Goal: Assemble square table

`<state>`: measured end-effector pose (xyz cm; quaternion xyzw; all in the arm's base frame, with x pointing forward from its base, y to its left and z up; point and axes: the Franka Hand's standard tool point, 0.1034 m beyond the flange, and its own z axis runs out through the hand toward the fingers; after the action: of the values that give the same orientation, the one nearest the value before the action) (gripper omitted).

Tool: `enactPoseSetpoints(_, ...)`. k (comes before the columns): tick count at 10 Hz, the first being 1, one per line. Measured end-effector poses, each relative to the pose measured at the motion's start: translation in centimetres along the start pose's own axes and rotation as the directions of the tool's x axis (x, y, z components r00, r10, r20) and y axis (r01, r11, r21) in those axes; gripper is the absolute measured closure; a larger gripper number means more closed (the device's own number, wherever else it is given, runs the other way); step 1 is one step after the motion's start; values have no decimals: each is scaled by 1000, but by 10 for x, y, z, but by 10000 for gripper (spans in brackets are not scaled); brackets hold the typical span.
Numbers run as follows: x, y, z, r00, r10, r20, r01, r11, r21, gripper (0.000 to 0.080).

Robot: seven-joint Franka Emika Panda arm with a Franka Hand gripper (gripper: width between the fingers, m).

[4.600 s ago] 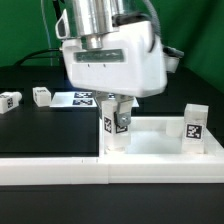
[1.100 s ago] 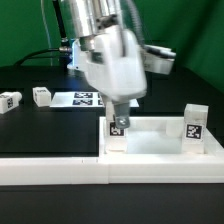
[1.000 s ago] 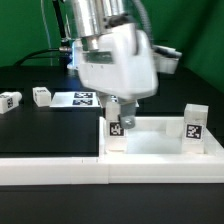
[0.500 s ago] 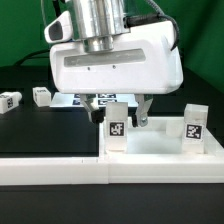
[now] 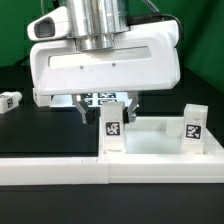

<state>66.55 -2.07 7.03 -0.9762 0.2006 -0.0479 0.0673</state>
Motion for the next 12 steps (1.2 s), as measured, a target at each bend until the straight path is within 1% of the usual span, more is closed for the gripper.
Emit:
enactPoseSetpoints(1, 0, 0, 0, 1000, 25, 0, -25, 1000, 1, 413)
enactPoseSetpoints(2, 0, 0, 0, 992, 129, 0, -129, 992, 2, 512)
enactPoseSetpoints(4, 0, 0, 0, 971, 241, 1, -241, 971, 2, 512)
enactPoseSetpoints(5, 0, 0, 0, 941, 339, -1, -339, 941, 1, 512)
enactPoseSetpoints(6, 0, -2, 1, 894, 449, -5, -449, 894, 2, 512)
enactPoseSetpoints(7, -1, -4, 1, 788, 615, -2, -615, 788, -5, 512)
enactPoseSetpoints(8, -1, -5, 2, 668, 744, 2, -744, 668, -18, 512)
enactPoseSetpoints(9, -2, -8, 3, 514, 858, 1, -858, 513, -28, 512)
enactPoseSetpoints(10, -3, -12, 5, 310, 951, 5, -950, 310, -22, 512)
enactPoseSetpoints(11, -2, -13, 5, 142, 990, 17, -990, 143, -16, 512)
enactPoseSetpoints(12, -1, -11, 5, 80, 996, 35, -997, 81, -16, 512)
